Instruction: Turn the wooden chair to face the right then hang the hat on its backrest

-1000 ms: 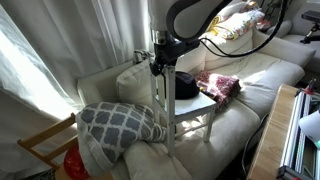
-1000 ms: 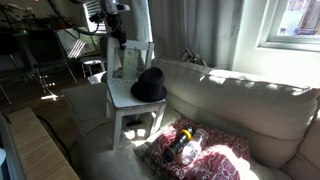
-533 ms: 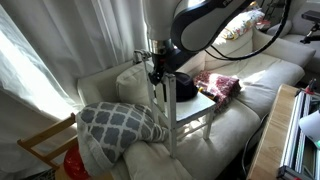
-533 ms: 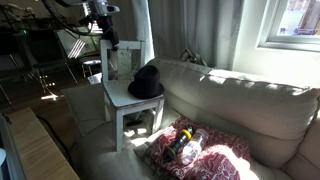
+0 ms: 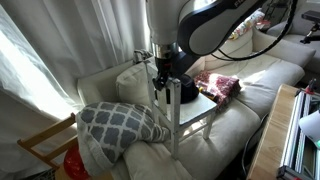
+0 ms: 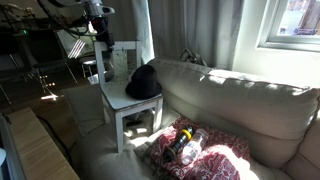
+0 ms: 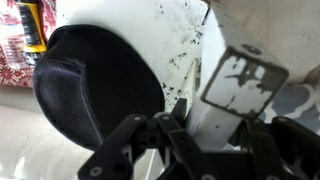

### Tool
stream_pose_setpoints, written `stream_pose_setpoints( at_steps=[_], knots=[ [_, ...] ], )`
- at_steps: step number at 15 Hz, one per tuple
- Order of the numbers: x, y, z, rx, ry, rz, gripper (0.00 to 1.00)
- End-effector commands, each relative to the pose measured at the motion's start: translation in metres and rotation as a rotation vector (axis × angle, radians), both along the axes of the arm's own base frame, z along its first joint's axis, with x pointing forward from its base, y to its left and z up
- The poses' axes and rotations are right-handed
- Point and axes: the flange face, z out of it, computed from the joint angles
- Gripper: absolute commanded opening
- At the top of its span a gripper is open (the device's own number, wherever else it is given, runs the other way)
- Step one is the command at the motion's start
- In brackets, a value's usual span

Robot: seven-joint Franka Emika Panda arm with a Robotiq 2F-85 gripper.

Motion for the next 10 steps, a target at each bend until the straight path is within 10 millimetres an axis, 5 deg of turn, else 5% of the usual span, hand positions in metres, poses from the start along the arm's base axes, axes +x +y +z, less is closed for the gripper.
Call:
stream_pose_setpoints(
  at_steps=[1,5,7,10],
  knots=[
    [-0.023,0.002,0.013,0.018,0.021,0.156,0.07],
    [-0.026,0.018,0.005,0.026,0.046,0.205,0.07],
    [-0.026,0.023,-0.001,0.024,0.031,0.243,0.53],
    [-0.021,0.024,0.005,0.032,-0.018,0.343,0.63]
  ],
)
